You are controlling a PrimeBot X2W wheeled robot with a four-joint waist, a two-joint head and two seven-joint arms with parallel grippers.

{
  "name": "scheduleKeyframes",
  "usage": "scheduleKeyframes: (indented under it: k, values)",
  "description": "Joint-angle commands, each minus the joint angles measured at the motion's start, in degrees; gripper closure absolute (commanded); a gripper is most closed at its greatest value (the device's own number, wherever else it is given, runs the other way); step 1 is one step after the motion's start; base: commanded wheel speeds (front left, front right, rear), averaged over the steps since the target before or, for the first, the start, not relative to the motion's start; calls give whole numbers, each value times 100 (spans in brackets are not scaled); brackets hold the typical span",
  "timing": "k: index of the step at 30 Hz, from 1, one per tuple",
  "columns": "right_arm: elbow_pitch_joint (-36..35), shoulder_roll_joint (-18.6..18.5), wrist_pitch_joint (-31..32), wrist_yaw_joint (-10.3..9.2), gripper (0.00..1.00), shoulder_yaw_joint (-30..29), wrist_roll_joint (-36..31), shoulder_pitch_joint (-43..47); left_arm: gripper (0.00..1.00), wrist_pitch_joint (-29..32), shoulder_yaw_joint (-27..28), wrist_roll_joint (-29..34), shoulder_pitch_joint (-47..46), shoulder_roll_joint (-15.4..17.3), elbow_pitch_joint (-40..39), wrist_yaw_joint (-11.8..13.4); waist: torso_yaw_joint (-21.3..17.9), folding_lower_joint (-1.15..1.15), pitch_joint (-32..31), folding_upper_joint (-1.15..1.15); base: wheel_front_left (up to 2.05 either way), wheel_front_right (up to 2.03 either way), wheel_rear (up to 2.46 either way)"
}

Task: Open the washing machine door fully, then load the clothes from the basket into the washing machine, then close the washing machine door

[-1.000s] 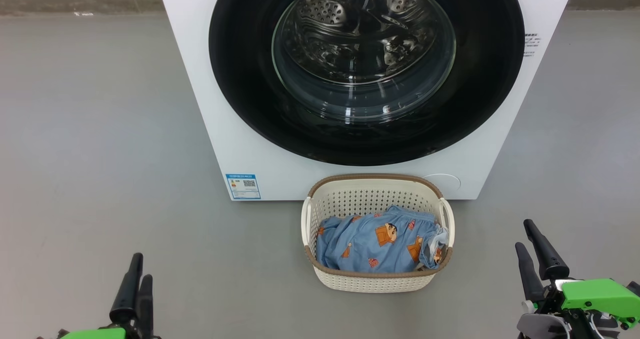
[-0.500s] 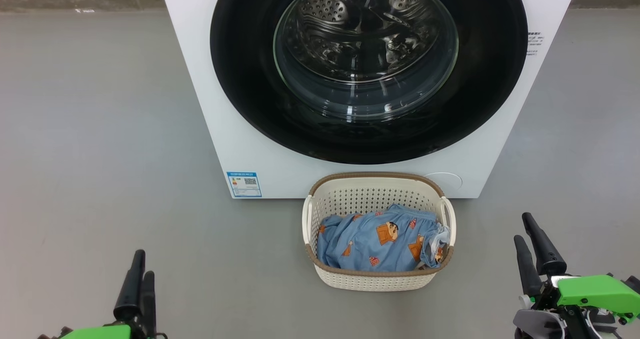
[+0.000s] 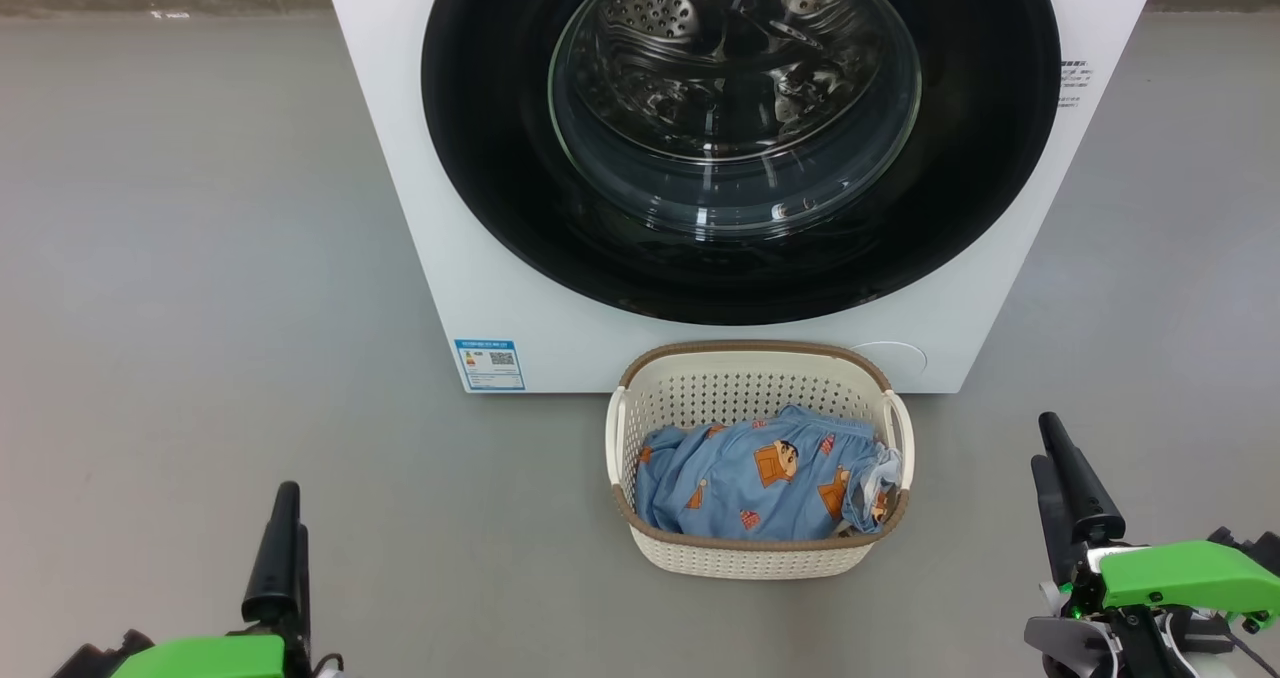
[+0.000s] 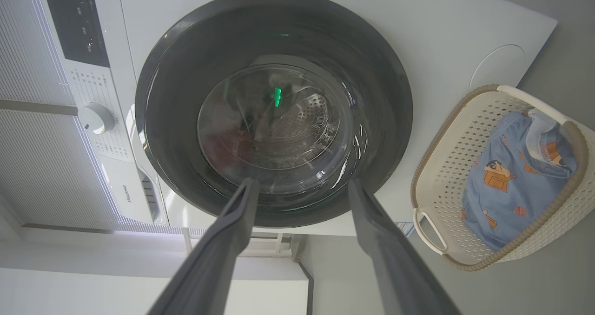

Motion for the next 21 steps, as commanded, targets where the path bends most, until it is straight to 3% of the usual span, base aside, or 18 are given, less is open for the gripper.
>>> scheduleKeyframes:
  k: [1, 21]
  values:
    - [-178, -72, -40, 11, 0, -24, -146, -323, 0, -65, 32, 116, -302, 82, -189, -59, 4, -1, 1, 0, 0, 0, 0]
    - [-39, -98, -173, 16, 0, -163, -1846, -437, 0, -402, -139, 1695, -405, 125, -204, -101, 50, -1, -28, 0, 0, 0, 0]
